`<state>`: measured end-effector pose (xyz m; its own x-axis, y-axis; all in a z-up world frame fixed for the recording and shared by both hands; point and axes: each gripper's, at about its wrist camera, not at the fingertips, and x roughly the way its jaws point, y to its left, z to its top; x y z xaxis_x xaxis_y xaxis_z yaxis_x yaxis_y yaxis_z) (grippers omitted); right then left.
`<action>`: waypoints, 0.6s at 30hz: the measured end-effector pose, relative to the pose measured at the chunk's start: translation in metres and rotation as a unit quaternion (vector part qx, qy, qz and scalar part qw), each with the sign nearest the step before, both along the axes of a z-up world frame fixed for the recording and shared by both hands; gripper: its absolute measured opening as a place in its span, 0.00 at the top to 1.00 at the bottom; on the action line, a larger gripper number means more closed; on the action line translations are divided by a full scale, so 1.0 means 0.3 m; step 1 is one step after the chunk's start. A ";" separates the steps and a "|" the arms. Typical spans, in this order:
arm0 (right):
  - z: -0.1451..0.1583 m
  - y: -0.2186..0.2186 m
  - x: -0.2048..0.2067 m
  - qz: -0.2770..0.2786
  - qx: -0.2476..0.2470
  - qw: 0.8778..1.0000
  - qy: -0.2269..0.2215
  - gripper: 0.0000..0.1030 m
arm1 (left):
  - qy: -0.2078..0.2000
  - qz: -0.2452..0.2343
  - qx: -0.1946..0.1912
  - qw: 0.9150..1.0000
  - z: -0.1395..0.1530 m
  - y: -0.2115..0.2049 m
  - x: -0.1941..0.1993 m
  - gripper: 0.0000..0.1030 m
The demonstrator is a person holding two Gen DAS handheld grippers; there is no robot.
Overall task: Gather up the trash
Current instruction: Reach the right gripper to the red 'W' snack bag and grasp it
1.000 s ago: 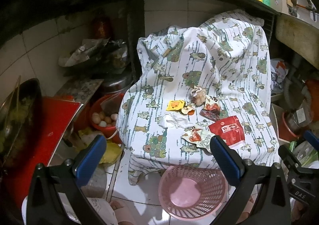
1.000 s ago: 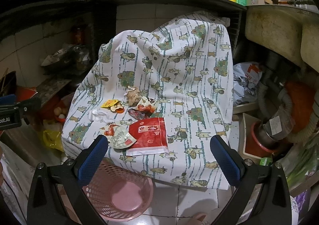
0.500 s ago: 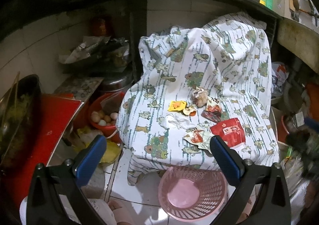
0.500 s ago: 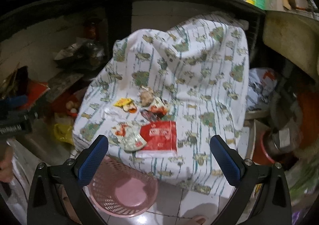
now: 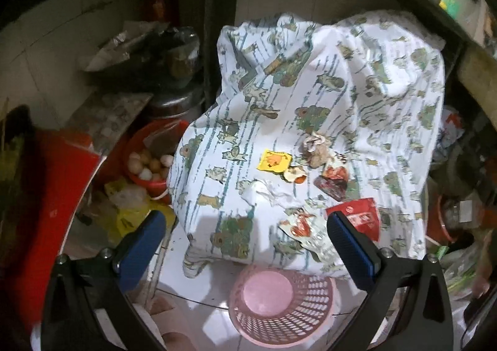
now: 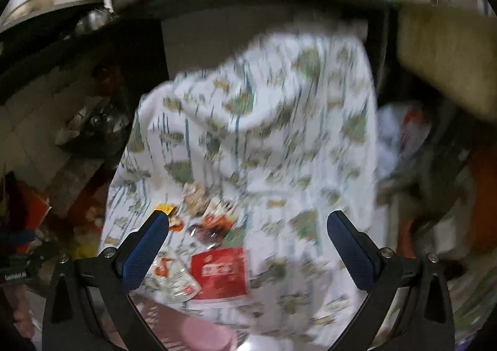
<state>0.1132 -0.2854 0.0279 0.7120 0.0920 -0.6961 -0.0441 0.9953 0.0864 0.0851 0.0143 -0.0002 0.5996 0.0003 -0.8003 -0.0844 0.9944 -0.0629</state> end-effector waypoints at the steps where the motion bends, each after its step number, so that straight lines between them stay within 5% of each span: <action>1: -0.050 0.004 0.038 0.003 0.006 1.000 0.026 0.00 | 0.006 0.000 0.007 1.000 -0.010 -0.004 0.030 0.00; 3: -0.154 0.010 0.113 0.008 0.031 0.996 0.087 0.00 | 0.010 0.000 0.023 1.000 -0.028 -0.010 0.069 0.00; 7: -0.349 -0.045 0.260 -0.027 0.089 0.979 0.180 0.27 | 0.004 0.005 0.058 0.998 -0.083 -0.018 0.118 0.00; 12: -0.407 -0.131 0.354 -0.083 0.115 0.976 0.166 0.26 | 0.038 0.000 0.029 0.999 -0.155 -0.005 0.153 0.00; 18: -0.524 -0.060 0.392 -0.036 0.086 0.969 0.231 0.26 | 0.056 -0.004 0.026 0.998 -0.193 -0.005 0.181 0.00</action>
